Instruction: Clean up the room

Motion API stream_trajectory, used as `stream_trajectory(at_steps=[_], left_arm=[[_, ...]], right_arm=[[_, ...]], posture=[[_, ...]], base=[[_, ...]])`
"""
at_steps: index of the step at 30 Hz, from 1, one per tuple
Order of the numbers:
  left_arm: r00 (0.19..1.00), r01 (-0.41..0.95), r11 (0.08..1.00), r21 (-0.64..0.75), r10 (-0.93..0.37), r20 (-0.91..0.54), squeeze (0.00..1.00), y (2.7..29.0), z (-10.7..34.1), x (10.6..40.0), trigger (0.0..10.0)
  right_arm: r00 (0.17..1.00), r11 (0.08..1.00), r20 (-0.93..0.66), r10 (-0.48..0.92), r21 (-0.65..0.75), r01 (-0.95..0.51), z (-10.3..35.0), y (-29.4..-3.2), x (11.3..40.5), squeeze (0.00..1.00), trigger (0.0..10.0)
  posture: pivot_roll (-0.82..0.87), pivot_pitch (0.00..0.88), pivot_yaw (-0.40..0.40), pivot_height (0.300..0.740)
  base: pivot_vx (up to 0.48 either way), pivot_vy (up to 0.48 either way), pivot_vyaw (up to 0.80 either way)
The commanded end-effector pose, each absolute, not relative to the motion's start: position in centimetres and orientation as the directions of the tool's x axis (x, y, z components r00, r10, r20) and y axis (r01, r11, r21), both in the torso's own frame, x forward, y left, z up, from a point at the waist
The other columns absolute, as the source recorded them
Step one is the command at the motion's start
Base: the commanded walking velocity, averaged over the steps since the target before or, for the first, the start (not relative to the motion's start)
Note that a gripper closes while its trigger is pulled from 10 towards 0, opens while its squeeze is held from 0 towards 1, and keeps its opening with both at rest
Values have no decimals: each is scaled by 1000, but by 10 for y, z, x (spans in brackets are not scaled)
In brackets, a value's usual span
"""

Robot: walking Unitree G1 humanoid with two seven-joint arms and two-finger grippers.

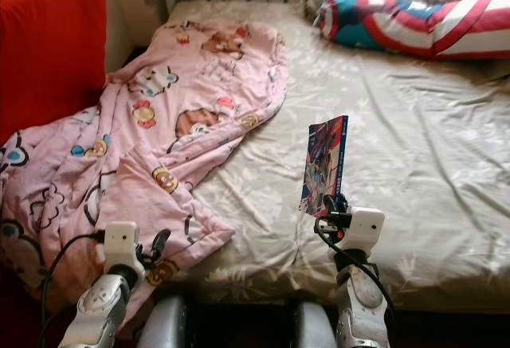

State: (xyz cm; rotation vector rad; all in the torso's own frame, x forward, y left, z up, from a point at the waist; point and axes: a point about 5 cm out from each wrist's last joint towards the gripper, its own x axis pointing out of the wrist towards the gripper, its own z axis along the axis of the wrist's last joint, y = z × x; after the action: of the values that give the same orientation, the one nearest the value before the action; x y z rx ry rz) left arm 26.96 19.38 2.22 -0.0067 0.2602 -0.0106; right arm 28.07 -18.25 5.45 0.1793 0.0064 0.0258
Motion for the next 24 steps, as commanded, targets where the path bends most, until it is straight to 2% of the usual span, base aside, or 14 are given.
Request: stream_trajectory(at_steps=[1, 11, 16, 20, 24], left_arm=[[958, -25, 1000, -12, 20, -287, 0, 200, 14, 266, 10000], [895, -105, 994, -14, 89, -438, 0, 217, -18, 248, 10000], [840, -135, 991, -23, 102, -533, 0, 219, -35, 236, 10000], [804, -109, 994, -13, 80, -589, 0, 216, -44, 229, 10000], [733, -153, 987, -55, 76, -676, 0, 212, -57, 217, 10000]], right_arm=[[998, 987, 41, 39, 154, -45, 66, -181, 285, 0, 10000], [998, 987, -2, 59, 146, -58, 59, -179, 276, 0, 10000], [998, 983, 18, 66, 171, -68, 62, -177, 276, 0, 10000], [998, 982, 15, 62, 178, -64, 63, -177, 276, 0, 10000], [996, 976, 8, 84, 199, -84, 60, -171, 275, 0, 10000]], posture=[[-56, 5, -14, 665], [-57, 0, -15, 740], [-69, 0, -7, 740], [-75, 0, -7, 740], [-75, 0, -14, 740]], base=[[0, 0, 0], [0, 0, 0], [0, 0, 0], [0, 0, 0], [0, 0, 0]])
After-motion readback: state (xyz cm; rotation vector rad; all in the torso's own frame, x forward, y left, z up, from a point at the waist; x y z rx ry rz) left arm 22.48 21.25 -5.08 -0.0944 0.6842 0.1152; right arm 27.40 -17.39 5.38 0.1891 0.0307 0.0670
